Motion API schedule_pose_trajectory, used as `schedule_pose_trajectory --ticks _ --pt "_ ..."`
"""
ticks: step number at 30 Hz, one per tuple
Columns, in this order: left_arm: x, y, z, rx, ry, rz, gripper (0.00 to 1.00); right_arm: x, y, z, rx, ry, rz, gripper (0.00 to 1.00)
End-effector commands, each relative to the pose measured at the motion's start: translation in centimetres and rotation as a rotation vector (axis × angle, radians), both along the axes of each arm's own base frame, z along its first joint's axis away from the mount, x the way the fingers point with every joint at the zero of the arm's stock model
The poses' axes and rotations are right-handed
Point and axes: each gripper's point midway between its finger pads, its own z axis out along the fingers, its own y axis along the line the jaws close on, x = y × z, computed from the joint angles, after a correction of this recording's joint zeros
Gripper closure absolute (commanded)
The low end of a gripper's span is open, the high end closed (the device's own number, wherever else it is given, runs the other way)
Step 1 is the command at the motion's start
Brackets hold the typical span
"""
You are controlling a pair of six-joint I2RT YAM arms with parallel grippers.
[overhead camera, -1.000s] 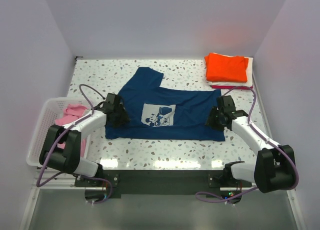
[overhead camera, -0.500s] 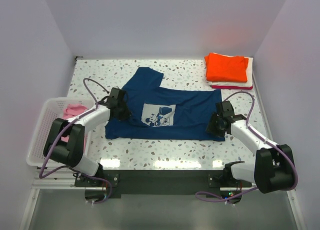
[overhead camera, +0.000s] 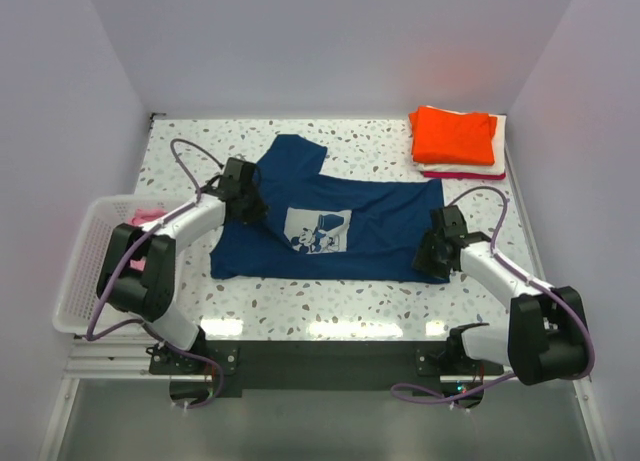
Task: Fold and stack the t-shirts
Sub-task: Fold the tshirt
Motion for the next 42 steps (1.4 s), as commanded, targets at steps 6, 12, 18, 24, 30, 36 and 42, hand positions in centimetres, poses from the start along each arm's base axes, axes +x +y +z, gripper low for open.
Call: schedule_pose_trajectory --ticks 6,12,18,24,30,36,42 --pt "4.8 -1.4 4.3 -0.010 -0.123 -0.013 1.00 -0.5 -0.8 -0.5 -0.032 -0.002 -0.061 0.53" --pt "5.2 -0.9 5.1 0.002 -0.146 0.003 1.00 -1.0 -1.2 -0.4 -0.038 -0.015 -0.098 0.52" --pt "6.0 -1.1 4.7 0.006 -0.132 0.005 1.00 -0.3 -1.3 1.6 -0.028 -0.086 -0.116 0.48" --pt "6.4 -1.5 4.5 0.000 -0.122 -0.016 1.00 3.5 -2.5 6.5 -0.096 -0.206 -0.150 0.39" --pt "6.5 -1.7 4.7 -0.003 -0.124 -0.031 1.00 7.2 -5.3 6.0 -0.116 -0.176 -0.212 0.53" --pt "6.4 -1.8 4.3 -0.006 -0.113 -0.036 1.00 9.0 -5.5 4.0 -0.108 -0.115 -0.202 0.59" --pt "6.3 -1.8 3.9 -0.009 -0.111 -0.036 1.00 8.9 -5.1 2.6 -0.083 -0.097 -0.200 0.58"
